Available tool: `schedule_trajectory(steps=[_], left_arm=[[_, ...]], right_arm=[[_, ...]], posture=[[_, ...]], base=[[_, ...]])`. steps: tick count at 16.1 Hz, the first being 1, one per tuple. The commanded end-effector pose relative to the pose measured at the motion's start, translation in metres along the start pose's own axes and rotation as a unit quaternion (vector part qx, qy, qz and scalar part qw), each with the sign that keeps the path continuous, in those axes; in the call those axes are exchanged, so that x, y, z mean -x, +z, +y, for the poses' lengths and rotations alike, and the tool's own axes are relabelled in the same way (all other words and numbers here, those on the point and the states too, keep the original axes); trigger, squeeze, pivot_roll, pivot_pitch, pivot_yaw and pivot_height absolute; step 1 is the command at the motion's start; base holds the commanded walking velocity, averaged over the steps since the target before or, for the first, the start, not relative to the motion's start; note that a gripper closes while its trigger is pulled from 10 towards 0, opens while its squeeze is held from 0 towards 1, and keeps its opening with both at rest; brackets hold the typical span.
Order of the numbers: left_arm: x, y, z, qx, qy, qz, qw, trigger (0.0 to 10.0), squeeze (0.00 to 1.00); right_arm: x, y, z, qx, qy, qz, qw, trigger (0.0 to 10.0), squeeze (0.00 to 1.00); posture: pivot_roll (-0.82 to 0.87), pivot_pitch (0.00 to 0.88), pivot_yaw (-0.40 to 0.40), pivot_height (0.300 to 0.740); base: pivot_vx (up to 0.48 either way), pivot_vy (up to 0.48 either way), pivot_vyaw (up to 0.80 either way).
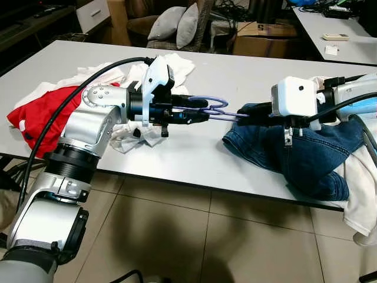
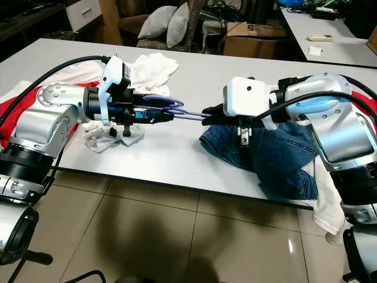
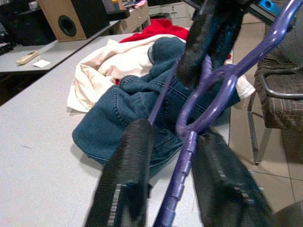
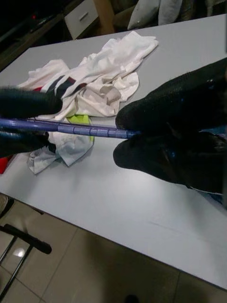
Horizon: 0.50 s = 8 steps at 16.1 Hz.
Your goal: Hang hanger
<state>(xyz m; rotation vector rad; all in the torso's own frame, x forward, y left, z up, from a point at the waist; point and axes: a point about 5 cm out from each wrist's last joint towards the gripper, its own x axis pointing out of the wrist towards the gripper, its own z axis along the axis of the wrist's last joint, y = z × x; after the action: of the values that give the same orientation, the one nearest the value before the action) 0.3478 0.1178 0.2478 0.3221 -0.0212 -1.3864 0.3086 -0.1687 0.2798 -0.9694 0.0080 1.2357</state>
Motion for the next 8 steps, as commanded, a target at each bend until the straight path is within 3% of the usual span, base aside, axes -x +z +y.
schedule_trajectory(steps=[1,4,6,7,8], left_arm=[[-0.0005,0.0064,-0.0002,-0.008,-0.003,-0.01,1.0,0.0,0.0],[-0.0004,0.0071,-0.0003,-0.009,-0.005,-0.011,1.0,0.0,0.0],[0.0003,0.007,0.0001,-0.013,-0.004,-0.006,1.0,0.0,0.0],[0.0008,0.0071,0.0005,-0.015,-0.003,-0.002,1.0,0.0,0.0],[0.001,0.0073,0.0007,-0.017,-0.002,0.0,1.0,0.0,0.0]], right_arm=[[0.0028,0.0053,-0.0032,0.008,-0.003,-0.012,1.0,10.0,0.0],[0.002,0.0062,-0.0033,-0.006,0.003,-0.022,1.0,10.0,0.0],[0.0014,0.0088,-0.0038,-0.026,0.004,-0.041,0.999,10.0,0.85],[0.0013,0.0107,-0.004,-0.03,0.006,-0.049,0.998,10.0,1.0],[0.0013,0.0118,-0.0041,-0.032,0.007,-0.053,0.998,10.0,1.0]], posture=[[-0.08,0.0,0.059,0.74],[-0.07,0.0,0.057,0.74],[-0.07,0.0,0.056,0.74],[-0.07,0.0,0.057,0.74],[-0.07,0.0,0.057,0.74]], base=[[0.0,0.0,0.0],[0.0,0.0,0.0],[0.0,0.0,0.0],[0.0,0.0,0.0],[0.0,0.0,0.0]])
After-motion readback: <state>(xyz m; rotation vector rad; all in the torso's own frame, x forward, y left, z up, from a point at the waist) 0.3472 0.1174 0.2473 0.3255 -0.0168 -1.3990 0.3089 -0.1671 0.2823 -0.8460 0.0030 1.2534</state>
